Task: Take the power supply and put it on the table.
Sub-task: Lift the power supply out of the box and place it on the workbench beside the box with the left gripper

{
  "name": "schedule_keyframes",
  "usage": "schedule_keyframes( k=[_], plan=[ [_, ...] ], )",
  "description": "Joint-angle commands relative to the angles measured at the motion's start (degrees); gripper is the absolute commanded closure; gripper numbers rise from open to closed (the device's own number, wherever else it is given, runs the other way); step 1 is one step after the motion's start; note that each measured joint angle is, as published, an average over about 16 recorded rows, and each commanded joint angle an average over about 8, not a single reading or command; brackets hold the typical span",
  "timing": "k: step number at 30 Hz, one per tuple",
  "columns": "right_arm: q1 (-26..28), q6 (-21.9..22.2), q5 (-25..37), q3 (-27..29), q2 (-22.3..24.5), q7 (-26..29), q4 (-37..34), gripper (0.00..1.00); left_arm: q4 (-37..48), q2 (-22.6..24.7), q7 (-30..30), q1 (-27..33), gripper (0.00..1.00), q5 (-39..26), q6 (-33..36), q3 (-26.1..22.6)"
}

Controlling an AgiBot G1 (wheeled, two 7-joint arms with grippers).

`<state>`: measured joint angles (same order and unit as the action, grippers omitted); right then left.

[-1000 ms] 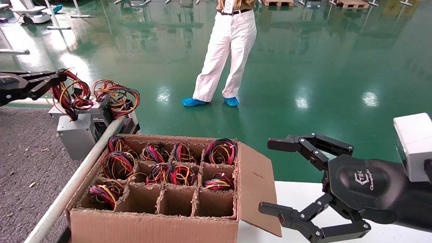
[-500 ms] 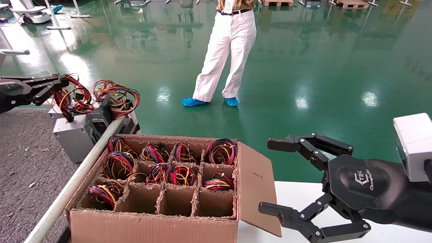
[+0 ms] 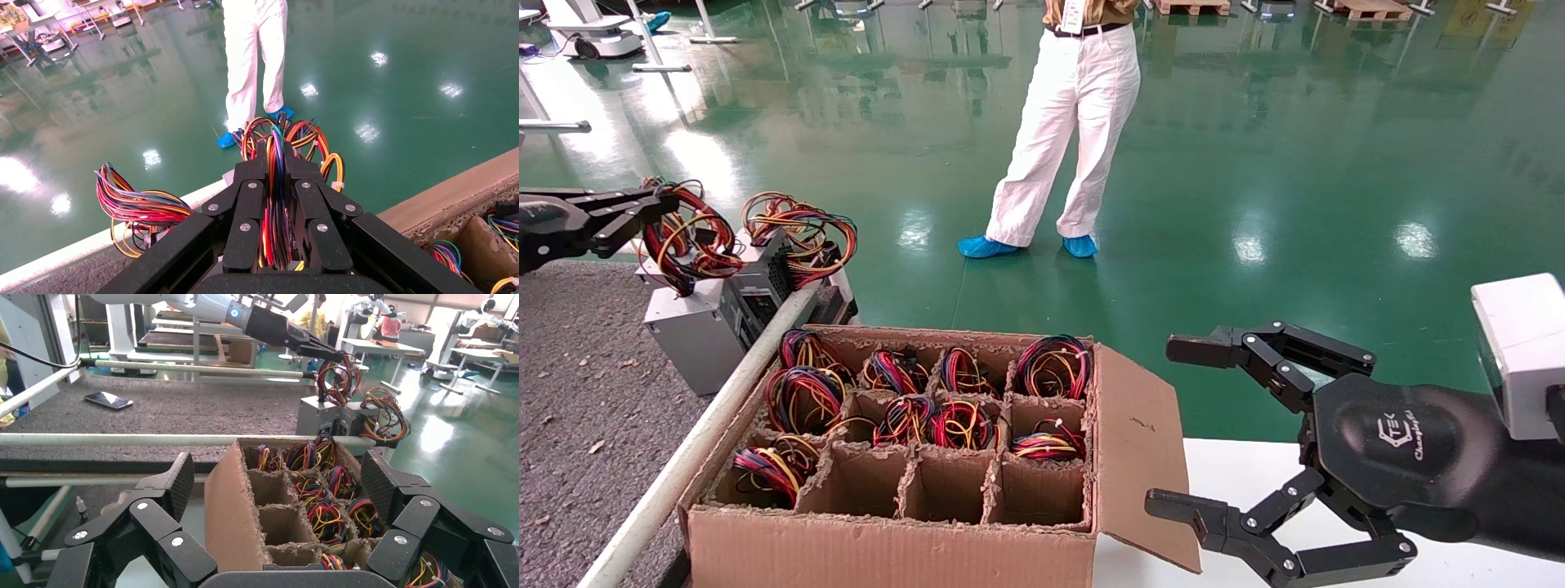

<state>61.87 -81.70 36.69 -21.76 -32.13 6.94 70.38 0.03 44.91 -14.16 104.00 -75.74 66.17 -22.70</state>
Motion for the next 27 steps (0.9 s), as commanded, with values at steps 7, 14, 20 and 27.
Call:
schedule_keyframes(
  k=[7,14,20,27],
  plan=[
    [0.0,0.0,0.0,0.0,0.0,0.0,0.0,0.0,0.0,0.0,0.0,0.0,0.0,0.0,0.0,0.0],
    [0.0,0.0,0.0,0.0,0.0,0.0,0.0,0.0,0.0,0.0,0.0,0.0,0.0,-0.1,0.0,0.0],
    [0.0,0.0,0.0,0.0,0.0,0.0,0.0,0.0,0.0,0.0,0.0,0.0,0.0,-0.1,0.0,0.0],
    [0.0,0.0,0.0,0.0,0.0,0.0,0.0,0.0,0.0,0.0,0.0,0.0,0.0,-0.1,0.0,0.0]
  ],
)
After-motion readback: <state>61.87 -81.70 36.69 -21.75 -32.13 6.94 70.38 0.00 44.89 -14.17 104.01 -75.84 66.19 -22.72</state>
